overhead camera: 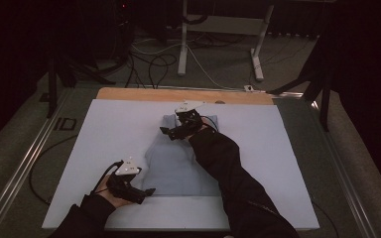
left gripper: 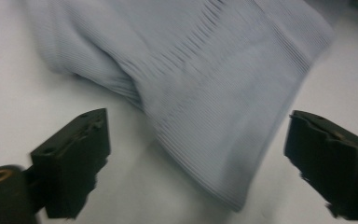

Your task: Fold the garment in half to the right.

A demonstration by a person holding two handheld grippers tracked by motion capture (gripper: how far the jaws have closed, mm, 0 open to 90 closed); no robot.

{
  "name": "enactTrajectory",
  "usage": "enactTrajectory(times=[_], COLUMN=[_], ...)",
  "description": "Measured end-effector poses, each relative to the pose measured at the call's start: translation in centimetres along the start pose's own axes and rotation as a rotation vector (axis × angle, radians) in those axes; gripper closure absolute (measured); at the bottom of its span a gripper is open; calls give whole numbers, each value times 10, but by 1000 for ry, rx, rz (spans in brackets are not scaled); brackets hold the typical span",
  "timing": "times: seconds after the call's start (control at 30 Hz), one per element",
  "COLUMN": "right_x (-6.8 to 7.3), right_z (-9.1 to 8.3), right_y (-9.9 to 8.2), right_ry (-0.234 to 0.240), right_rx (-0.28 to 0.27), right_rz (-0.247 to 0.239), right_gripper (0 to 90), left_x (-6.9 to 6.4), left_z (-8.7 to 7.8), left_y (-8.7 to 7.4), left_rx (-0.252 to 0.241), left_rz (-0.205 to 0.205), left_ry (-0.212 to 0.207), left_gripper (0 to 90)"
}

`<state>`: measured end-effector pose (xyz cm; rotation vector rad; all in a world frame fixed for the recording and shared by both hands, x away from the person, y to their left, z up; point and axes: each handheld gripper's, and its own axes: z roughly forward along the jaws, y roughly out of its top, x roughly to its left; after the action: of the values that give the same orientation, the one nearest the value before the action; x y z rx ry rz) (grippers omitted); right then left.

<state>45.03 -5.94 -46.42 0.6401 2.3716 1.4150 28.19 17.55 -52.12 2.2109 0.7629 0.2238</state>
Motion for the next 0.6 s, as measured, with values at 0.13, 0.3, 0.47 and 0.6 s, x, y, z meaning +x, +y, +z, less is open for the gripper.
enactTrajectory(times=[0.13, 0.3, 0.47, 0.6], right_x=[1, 1, 2, 4], right_z=[2, 3, 5, 7], right_y=[-2, -1, 0, 1], right_ry=[1, 7, 12, 18], right_rx=[8, 11, 9, 15], right_rz=[6, 2, 0, -7], right_gripper=[88, 91, 91, 91], left_x=[0, 0, -5, -11], left_z=[2, 7, 11, 14], left_y=[-1, 0, 1, 2], left_rx=[26, 51, 76, 99], left_rz=[4, -3, -2, 24], left_ry=[-15, -27, -12, 3], left_gripper=[190, 281, 338, 420])
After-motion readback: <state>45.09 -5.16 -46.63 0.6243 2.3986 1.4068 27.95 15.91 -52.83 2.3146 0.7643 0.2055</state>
